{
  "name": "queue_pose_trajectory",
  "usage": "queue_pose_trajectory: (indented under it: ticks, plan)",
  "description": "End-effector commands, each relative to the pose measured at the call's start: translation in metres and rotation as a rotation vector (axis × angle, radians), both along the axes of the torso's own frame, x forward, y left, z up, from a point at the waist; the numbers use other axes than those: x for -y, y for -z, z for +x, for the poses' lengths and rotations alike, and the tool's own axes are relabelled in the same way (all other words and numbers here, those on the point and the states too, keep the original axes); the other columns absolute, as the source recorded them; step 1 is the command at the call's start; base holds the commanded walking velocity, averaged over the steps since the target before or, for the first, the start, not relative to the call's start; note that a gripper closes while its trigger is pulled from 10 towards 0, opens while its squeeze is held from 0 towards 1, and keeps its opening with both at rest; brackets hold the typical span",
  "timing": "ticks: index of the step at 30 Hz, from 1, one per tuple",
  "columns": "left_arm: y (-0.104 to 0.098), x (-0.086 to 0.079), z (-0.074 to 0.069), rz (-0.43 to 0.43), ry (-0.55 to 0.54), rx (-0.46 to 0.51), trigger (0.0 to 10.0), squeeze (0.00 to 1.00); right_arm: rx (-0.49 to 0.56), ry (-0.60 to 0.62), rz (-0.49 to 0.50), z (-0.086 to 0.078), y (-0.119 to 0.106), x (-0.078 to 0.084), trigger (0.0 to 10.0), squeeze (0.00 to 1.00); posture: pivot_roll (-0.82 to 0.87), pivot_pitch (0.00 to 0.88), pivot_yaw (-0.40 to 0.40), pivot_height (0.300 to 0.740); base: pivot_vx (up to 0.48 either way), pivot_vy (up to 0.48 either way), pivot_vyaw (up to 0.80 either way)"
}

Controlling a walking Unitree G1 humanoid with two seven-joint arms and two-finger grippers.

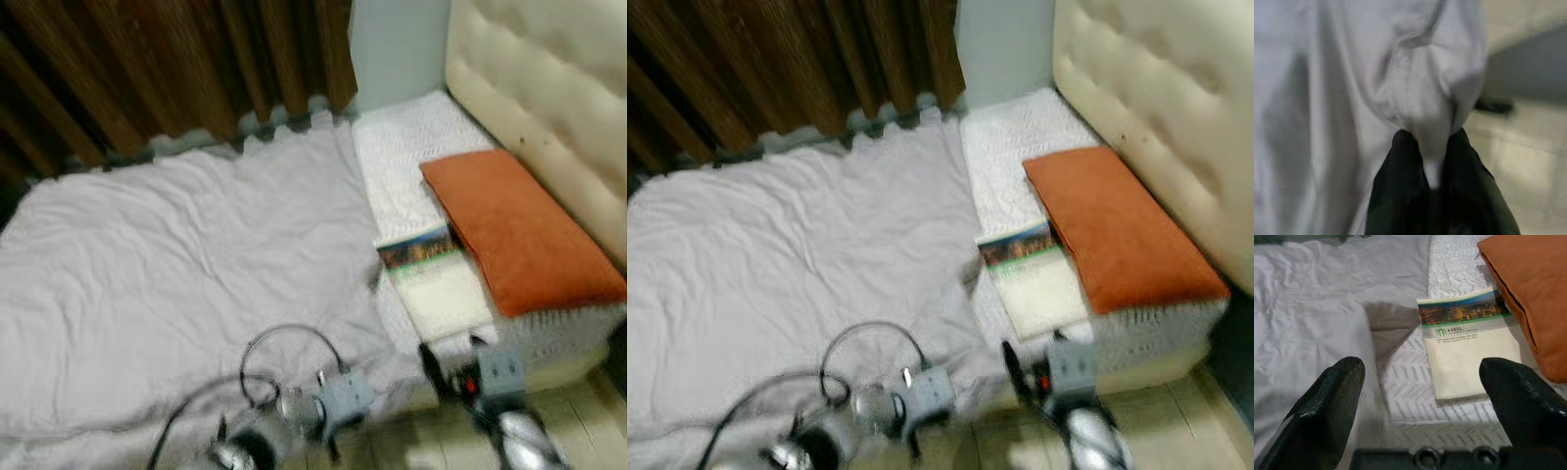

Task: Clean up the room

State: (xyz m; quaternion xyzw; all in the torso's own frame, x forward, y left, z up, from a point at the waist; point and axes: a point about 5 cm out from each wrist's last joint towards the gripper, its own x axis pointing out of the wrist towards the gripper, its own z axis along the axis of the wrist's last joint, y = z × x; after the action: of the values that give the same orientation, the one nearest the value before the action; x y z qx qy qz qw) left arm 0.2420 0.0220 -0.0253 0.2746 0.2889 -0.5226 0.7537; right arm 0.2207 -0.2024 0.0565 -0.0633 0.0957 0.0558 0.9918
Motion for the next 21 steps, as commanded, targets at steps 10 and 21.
queue_pose_trajectory:
  ticks: [10, 21]
  plan:
    - [0.004, 0.034, -0.027, -0.051, 0.102, -0.068, 10.0, 0.00, -0.075, -0.134, -0.073, -0.009, 0.012, -0.009, 10.0, 0.00, -0.41, 0.111, 0.166, 0.740, 0.000, 0.000, 0.00]
    - [-0.003, 0.040, -0.018, -0.111, -0.056, -0.037, 10.0, 1.00, -0.153, -0.167, -0.115, -0.018, 0.026, -0.001, 10.0, 0.00, -0.39, 0.113, 0.132, 0.740, 0.000, 0.000, 0.00]
